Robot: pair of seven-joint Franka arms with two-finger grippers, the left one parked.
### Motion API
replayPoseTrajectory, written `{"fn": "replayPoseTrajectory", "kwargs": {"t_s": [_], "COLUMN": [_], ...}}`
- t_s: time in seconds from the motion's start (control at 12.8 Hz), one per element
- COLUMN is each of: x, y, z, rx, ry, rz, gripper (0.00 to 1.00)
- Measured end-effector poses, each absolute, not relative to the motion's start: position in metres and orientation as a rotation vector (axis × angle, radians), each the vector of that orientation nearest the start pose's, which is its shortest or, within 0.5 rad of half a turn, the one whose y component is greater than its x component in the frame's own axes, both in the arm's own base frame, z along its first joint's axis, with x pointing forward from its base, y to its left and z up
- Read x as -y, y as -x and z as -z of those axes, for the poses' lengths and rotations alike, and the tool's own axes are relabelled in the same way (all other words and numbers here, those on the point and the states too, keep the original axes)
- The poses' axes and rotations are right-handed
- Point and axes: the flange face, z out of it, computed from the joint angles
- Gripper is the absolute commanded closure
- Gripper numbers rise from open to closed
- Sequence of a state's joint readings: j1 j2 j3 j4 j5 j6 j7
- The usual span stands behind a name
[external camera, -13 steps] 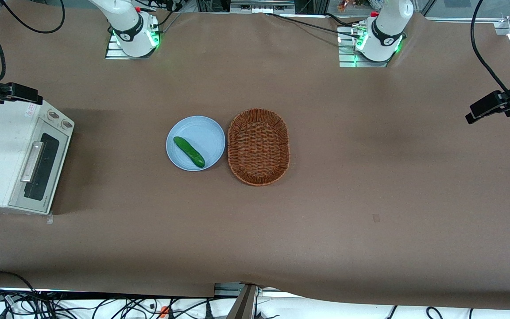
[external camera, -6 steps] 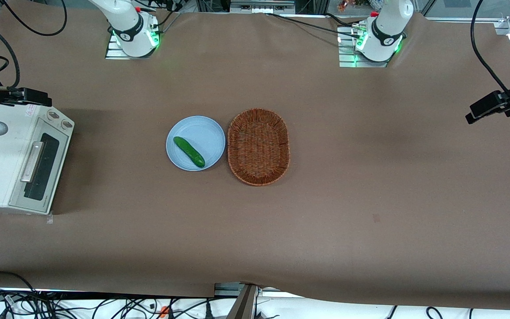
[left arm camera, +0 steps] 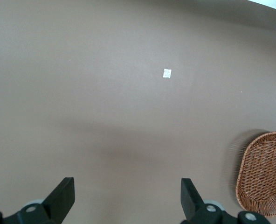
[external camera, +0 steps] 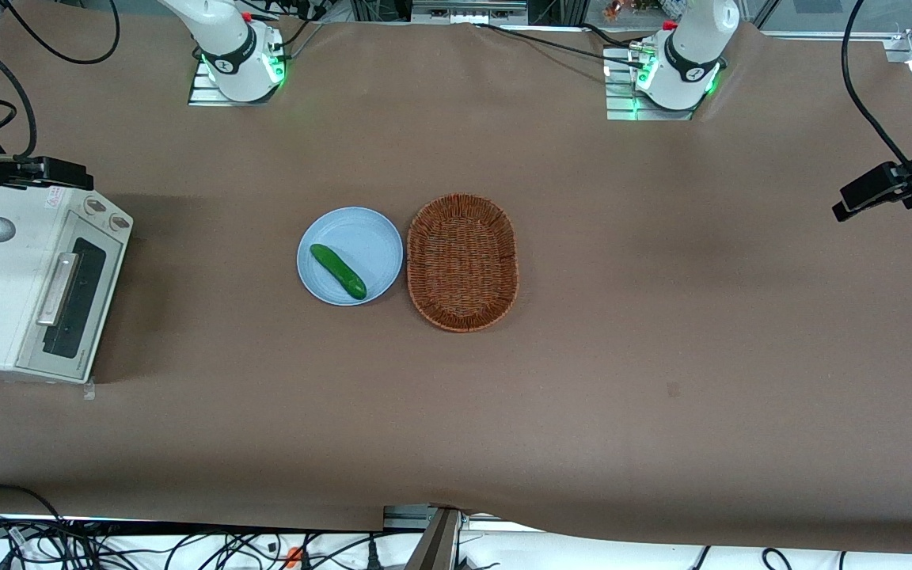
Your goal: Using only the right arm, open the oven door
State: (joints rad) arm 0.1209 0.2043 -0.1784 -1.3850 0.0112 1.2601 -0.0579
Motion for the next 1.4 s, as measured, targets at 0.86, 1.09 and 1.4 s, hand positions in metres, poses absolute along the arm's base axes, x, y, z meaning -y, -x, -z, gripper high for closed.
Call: {"fn": "replayPoseTrajectory", "kwargs": {"t_s": [0.86, 1.09, 1.4], "x": [-0.004, -0.026, -0.018], "y": [-0.591, -0.602, -0.61], "z": [-0.537, -0.491, -0.424], "rx": [0.098, 0.341, 0.683], "ry": [3.224, 3.213, 3.275], "rz": [-0.644, -0.761, -0.834], "gripper": [0.82, 1.0, 1.0]}}
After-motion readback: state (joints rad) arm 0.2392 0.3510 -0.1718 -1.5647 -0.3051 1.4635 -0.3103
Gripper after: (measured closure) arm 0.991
